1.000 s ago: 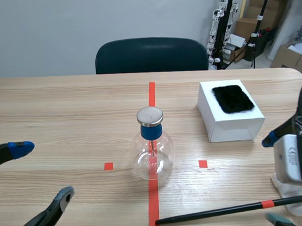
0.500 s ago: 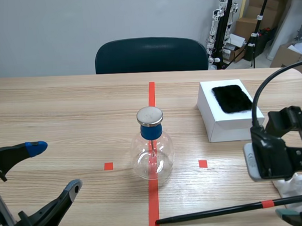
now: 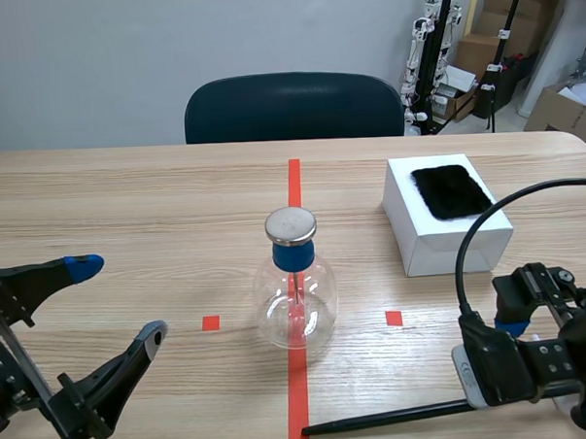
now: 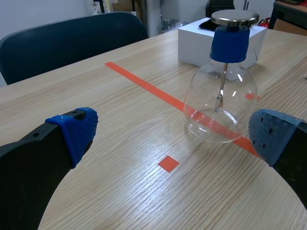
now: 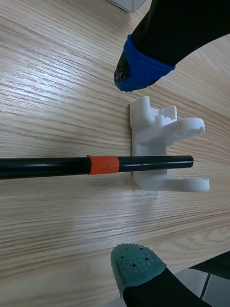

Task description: Do the electroscope experiment. pick up the black charging rod

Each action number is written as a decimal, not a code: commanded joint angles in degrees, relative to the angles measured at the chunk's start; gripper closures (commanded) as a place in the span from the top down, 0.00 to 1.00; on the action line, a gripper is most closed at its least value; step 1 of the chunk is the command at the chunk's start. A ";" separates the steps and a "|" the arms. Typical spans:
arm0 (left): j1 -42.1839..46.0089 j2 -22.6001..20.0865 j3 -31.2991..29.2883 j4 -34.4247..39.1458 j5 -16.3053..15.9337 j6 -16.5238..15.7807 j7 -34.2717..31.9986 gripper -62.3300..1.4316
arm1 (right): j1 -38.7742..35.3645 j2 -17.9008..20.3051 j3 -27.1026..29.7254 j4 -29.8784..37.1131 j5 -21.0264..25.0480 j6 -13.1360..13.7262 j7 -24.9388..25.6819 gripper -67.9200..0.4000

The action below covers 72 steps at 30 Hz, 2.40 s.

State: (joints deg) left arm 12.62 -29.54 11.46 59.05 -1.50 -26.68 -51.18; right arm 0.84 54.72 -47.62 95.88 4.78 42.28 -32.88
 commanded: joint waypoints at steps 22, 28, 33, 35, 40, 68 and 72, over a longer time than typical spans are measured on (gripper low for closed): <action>-7.13 -0.02 4.70 -12.28 11.91 -2.67 -20.41 1.00 | 11.39 -3.78 -8.46 -10.62 6.45 0.44 1.07 0.91; -7.76 0.00 4.70 -14.08 15.13 -2.64 -23.71 1.00 | 11.69 -3.80 -8.46 -10.62 6.43 0.44 1.11 0.90; -8.22 0.00 4.70 -15.02 16.00 -2.64 -26.27 1.00 | 11.54 -3.78 -8.46 -10.60 6.40 0.44 1.03 0.89; -8.24 0.02 4.70 -15.30 16.17 -2.64 -26.71 1.00 | 11.52 -3.78 -8.46 -10.60 6.40 0.44 1.07 0.85; -9.11 0.83 4.72 -17.27 16.35 -2.64 -27.52 1.00 | 11.52 -3.78 -8.46 -10.60 6.40 0.44 1.11 0.73; -11.74 2.21 4.72 -20.87 20.90 -2.45 -30.47 1.00 | 11.23 -3.48 -8.46 -9.81 6.36 0.44 1.07 0.37; -11.74 2.21 4.72 -20.87 20.90 -2.45 -30.49 1.00 | 11.23 -3.48 -8.46 -9.81 6.34 0.44 1.07 0.31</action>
State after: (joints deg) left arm 1.39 -27.14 16.23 37.12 19.94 -29.12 -80.64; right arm 11.51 50.33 -56.18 85.03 11.00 42.26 -31.83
